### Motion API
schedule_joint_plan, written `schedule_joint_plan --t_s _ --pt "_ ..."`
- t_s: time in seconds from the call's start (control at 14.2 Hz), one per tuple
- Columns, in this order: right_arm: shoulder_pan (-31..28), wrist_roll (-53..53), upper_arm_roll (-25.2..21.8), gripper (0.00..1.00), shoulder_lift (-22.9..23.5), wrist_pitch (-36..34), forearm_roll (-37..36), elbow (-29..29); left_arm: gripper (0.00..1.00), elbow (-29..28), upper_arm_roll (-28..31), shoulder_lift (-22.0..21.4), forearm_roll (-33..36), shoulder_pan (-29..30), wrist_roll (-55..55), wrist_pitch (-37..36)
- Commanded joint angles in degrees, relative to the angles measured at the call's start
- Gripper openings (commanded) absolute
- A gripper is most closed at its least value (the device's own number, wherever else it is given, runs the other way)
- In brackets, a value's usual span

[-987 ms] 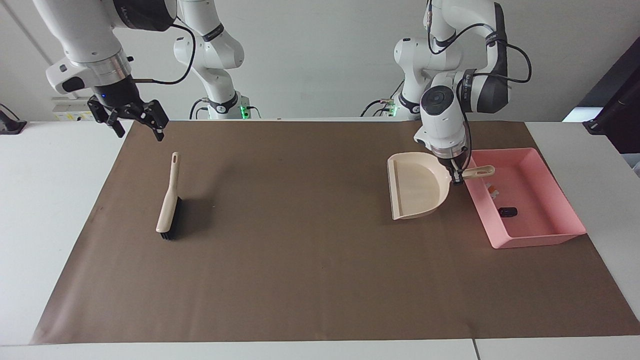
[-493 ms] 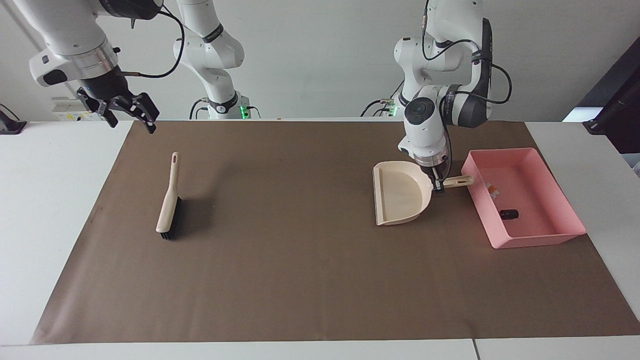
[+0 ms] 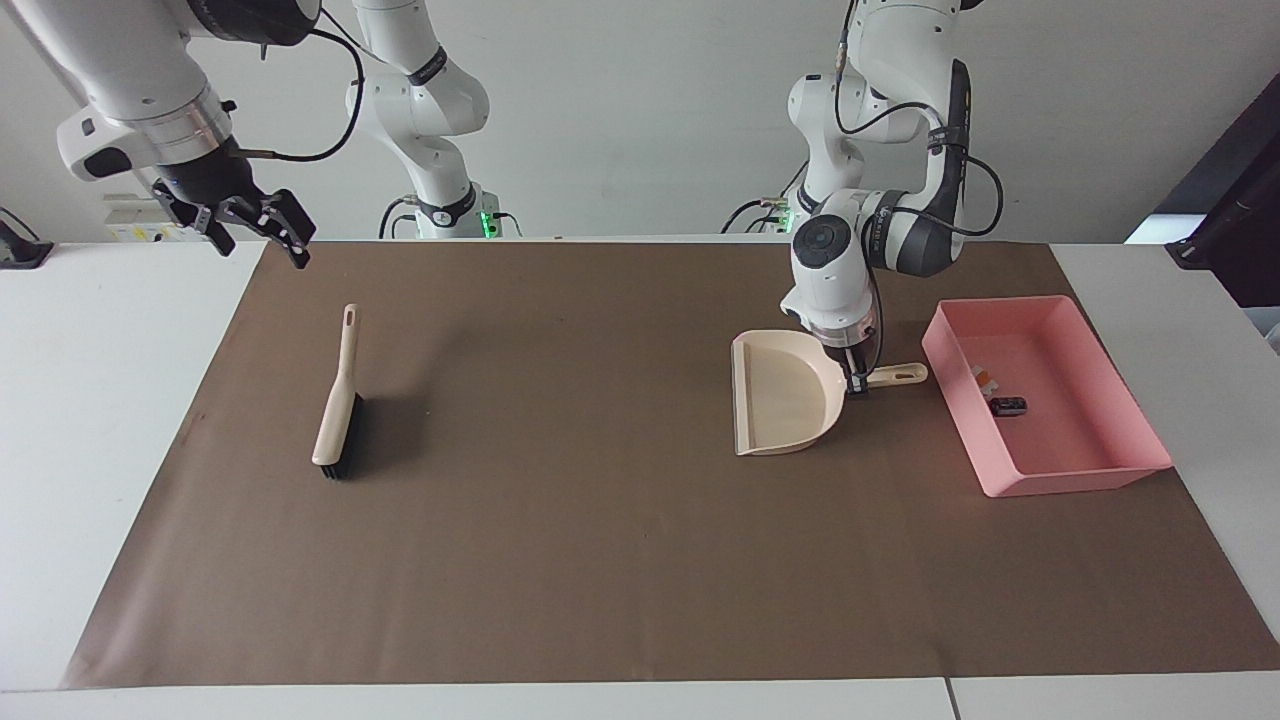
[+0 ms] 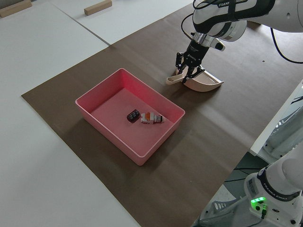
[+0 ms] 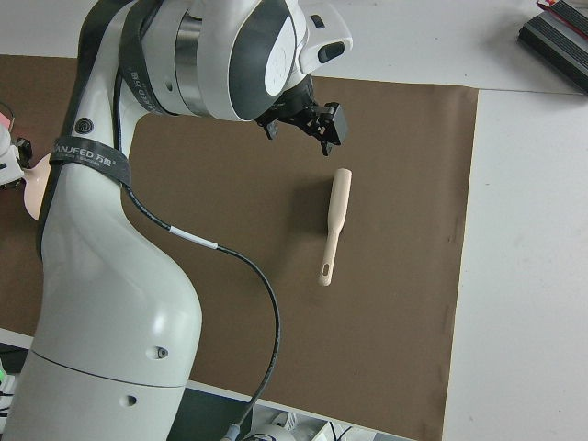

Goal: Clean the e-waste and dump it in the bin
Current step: 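Lower the dustpan back onto the table beside the bin with the left gripper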

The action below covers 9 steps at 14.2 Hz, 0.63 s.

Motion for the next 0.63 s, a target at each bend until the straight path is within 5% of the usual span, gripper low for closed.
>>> schedule_joint_plan --t_s 0.0,0.21,0.56 --pt "-1.4 0.8 1.1 1.00 -1.2 -0.3 0.2 -1.4 0.35 -0.5 0.8 -0.5 -0.8 -1.0 -0.4 0.1" --pt "-1.8 0.8 2.5 1.00 -1.3 -0.4 0.2 -1.9 0.91 0.3 0.8 -3.1 -0.9 -1.7 -1.0 -3.4" --pt "-1.8 0.8 2.5 1.00 -1.4 -0.5 0.2 -1.9 0.98 0.2 1.1 -8.0 -2.6 1.8 -22.7 -13.2"
